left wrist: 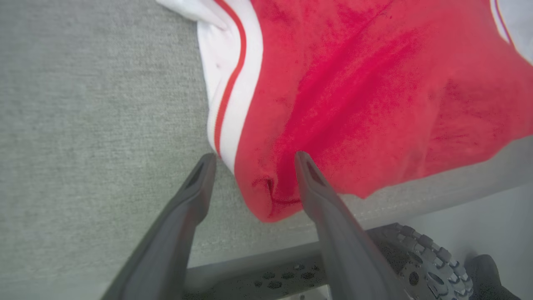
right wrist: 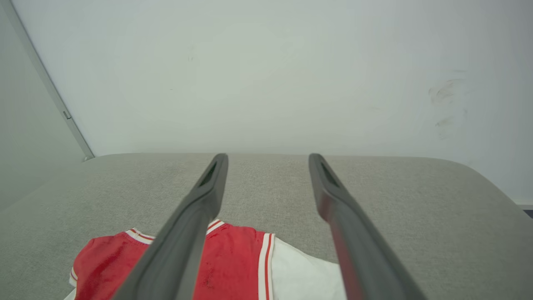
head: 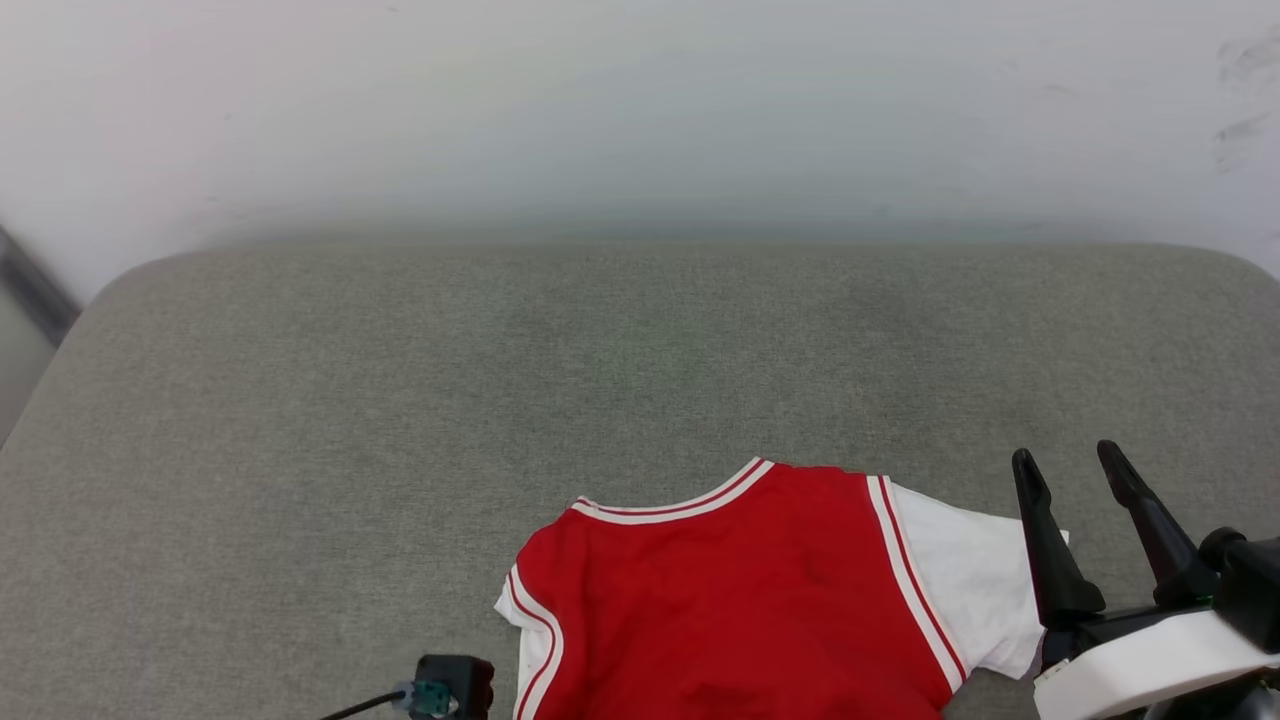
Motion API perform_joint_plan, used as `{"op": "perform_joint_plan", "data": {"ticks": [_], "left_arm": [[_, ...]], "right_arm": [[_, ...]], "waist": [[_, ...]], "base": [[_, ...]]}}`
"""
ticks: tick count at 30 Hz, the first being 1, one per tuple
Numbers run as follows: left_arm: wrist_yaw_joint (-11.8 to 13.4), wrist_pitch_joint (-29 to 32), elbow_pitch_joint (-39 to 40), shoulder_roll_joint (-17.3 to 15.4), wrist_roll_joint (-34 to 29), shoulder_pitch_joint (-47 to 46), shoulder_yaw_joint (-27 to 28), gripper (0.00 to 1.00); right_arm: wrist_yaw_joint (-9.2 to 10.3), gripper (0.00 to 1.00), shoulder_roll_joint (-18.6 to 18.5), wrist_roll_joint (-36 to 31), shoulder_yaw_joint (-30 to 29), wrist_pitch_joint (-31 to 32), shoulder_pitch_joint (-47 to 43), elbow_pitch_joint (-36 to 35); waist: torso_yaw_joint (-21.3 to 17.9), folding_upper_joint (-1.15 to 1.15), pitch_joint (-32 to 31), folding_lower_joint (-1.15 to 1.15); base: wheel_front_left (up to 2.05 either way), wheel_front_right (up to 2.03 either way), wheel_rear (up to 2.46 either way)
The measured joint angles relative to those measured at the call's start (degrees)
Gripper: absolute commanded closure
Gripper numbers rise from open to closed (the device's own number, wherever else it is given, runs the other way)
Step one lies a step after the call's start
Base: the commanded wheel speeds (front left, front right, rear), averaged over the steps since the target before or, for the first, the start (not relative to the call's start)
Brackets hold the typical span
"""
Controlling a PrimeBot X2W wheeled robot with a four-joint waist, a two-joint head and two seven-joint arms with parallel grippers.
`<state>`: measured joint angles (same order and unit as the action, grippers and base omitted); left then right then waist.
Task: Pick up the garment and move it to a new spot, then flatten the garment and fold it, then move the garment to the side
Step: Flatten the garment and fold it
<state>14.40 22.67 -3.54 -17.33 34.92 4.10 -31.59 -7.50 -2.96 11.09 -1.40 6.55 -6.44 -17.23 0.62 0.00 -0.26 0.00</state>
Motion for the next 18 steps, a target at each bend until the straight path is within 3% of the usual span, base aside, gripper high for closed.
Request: {"op": "perform_joint_plan", "data": {"ticks": [6, 10, 18], "left_arm": [[1.34, -6.17, 2.21, -0.56, -2.55, -2.22, 2.7, 0.0], [1.19, -6.68, 2.66, -2.61, -2.97, -4.85, 4.53, 0.0], [-3.65, 1.16, -1.78, -5.77, -0.73, -12.01, 4.22, 0.0]], "right_arm": [[0.0, 0.0, 0.0, -0.14, 0.02, 0.55, -0.62, -0.54], [0.0, 0.0, 0.0, -0.19, -0.02, 0.65, -0.66, -0.83], [0.0, 0.0, -0.07, -1.1, 0.93, 1.13, 0.4, -1.82]], "waist": [[0.53, 0.0, -0.95, 0.0], [0.6, 0.0, -1.24, 0.0], [-0.77, 0.0, 0.41, 0.0]], "base": [[0.0, 0.0, 0.0], [0.0, 0.0, 0.0], [0.0, 0.0, 0.0]]}}
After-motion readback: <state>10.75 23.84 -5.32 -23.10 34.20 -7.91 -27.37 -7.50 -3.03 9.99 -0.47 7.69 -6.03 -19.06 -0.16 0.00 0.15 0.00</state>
